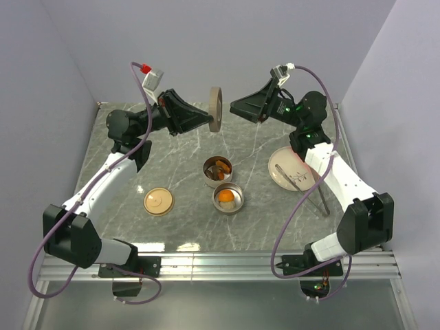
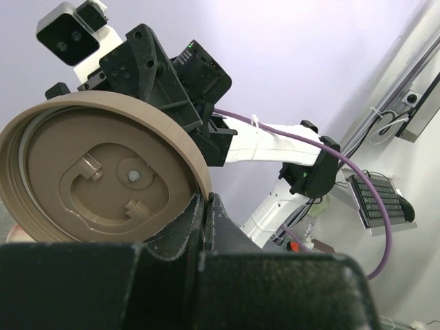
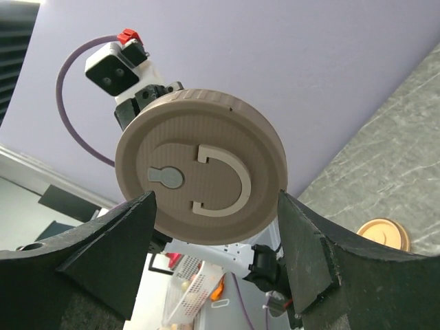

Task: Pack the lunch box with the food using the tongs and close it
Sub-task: Pass the lid of the lunch box from the left arm to the right

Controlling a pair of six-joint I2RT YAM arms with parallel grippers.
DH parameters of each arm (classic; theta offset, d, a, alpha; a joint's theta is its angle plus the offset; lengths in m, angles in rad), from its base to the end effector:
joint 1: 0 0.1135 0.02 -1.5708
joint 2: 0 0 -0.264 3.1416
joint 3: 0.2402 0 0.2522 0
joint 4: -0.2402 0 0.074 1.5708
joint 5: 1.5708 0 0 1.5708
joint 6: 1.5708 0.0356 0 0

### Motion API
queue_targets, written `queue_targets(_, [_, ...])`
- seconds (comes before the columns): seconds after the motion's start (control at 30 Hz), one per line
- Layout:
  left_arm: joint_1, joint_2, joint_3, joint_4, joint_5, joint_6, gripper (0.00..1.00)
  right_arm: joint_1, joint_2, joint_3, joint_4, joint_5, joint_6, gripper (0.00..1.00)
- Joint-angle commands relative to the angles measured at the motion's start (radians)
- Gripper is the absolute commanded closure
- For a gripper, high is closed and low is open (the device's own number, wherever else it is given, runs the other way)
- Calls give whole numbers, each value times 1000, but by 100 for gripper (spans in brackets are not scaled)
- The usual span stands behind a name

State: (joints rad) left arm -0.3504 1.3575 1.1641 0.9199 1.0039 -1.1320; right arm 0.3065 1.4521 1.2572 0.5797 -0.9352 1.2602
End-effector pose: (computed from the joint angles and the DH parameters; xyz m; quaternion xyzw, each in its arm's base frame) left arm 0.2580 -0.1263 0.4452 0.2690 0.4993 -0.6853 0.4568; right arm 0.3049 0.1265 0.4228 -0.1031 0.6148 0.7008 0.3468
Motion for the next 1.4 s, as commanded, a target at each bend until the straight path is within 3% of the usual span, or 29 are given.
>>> queue_targets(0.0, [1, 5, 0, 76, -31, -28, 100, 14, 7, 28, 35, 10, 10, 22])
queue_targets(0.83, [1, 20, -29, 188, -47, -104, 100, 75, 85, 15, 256, 22, 188, 23])
queue_targets(1.07, [1, 29, -27, 203, -44, -114, 100, 77, 94, -24, 495, 38, 335, 32])
queue_targets(1.37, [24, 32, -17, 119, -34, -48, 100, 71, 62, -33, 554, 15, 350, 44])
